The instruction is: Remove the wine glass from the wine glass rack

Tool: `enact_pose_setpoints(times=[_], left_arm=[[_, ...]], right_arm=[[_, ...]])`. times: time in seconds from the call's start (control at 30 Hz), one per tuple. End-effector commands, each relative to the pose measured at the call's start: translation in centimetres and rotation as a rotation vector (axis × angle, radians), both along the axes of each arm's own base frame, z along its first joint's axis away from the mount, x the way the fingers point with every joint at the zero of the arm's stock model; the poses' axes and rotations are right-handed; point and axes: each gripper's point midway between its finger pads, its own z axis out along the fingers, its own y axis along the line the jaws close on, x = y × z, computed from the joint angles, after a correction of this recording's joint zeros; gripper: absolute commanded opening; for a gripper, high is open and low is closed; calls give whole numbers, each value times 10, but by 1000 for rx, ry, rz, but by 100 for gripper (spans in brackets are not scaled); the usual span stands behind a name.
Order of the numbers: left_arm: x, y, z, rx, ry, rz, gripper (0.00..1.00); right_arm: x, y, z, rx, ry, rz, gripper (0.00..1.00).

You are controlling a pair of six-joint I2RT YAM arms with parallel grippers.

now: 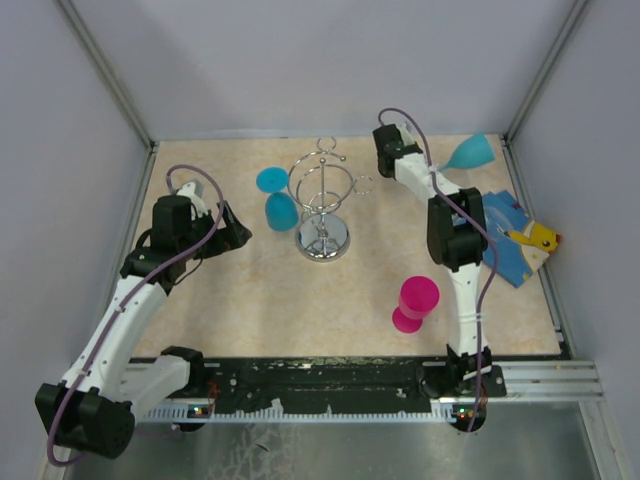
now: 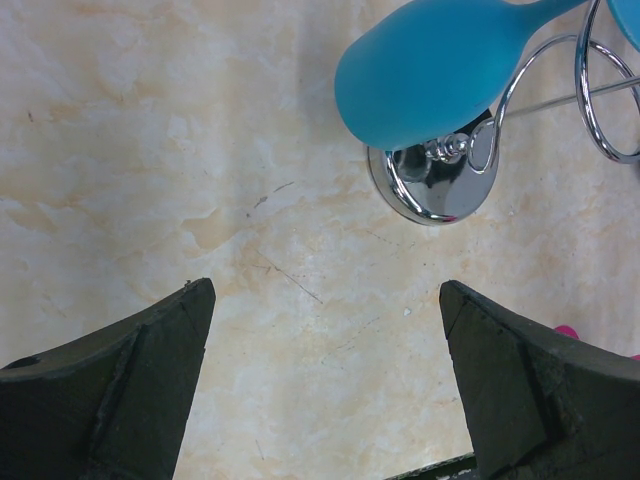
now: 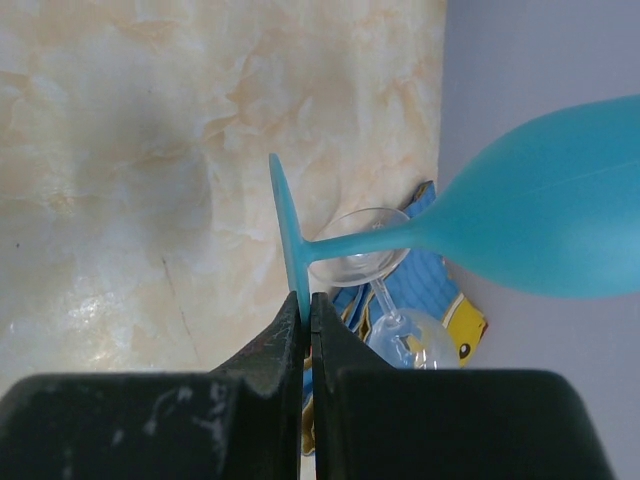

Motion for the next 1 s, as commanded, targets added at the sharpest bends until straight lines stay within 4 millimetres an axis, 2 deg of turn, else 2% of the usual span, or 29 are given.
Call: enact_pose_setpoints(times=[0.0,0.33,0.67,0.9,0.97], left_arm=[[1,-1,7,-7,-19,-9,100],[0,1,6,-2,-19,-6,100],[0,1,3,4,-14,-5,100],[0,1,4,2,-17,-7,100],[0,1,4,2,-16,-7,100]], right_arm=[[4,-5,-2,-94,-12,-21,0],[2,-8,-35,-144,57,-25,0],[-1,-8,-55,-158,103,-13,0],[-3,1,-66,-132,133,15,0],[-3,4,-69,-115,141,22,7]])
